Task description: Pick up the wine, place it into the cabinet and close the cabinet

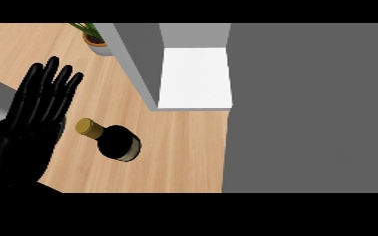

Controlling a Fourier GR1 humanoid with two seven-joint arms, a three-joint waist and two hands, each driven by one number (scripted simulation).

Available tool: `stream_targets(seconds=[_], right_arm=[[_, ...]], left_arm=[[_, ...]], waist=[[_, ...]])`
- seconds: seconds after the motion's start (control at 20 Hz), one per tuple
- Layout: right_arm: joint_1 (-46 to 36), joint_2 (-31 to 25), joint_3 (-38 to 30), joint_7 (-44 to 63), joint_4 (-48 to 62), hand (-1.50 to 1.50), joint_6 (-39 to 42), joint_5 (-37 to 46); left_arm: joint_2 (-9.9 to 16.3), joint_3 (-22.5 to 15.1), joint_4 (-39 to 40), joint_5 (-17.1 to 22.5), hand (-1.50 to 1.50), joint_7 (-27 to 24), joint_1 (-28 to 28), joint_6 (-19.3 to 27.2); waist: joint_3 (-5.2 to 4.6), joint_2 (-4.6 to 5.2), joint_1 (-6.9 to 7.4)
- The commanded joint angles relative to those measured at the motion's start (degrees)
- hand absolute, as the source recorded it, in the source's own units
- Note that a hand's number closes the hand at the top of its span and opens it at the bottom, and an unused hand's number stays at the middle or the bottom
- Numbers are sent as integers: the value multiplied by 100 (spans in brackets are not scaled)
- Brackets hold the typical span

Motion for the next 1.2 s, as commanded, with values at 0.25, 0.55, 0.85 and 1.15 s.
stream_targets(seconds=[0.25,0.55,0.85,1.15], right_arm=[[405,127,823,1322,-1399,-150,-155,-82],[14,236,1394,2315,-2044,-150,-642,505],[25,154,1695,2430,-2187,-150,-746,701],[-814,209,1794,3272,-2320,-150,-1300,1044]], left_arm=[[283,291,-1137,1218,-150,1884,-141,280],[63,-135,-1841,936,-150,2333,118,708],[372,453,-2066,1357,-150,2864,-89,820],[217,279,-1430,923,-150,2573,-228,770]], waist=[[-3,-2,35],[-6,-4,35],[-5,-8,35],[-12,-3,21]])
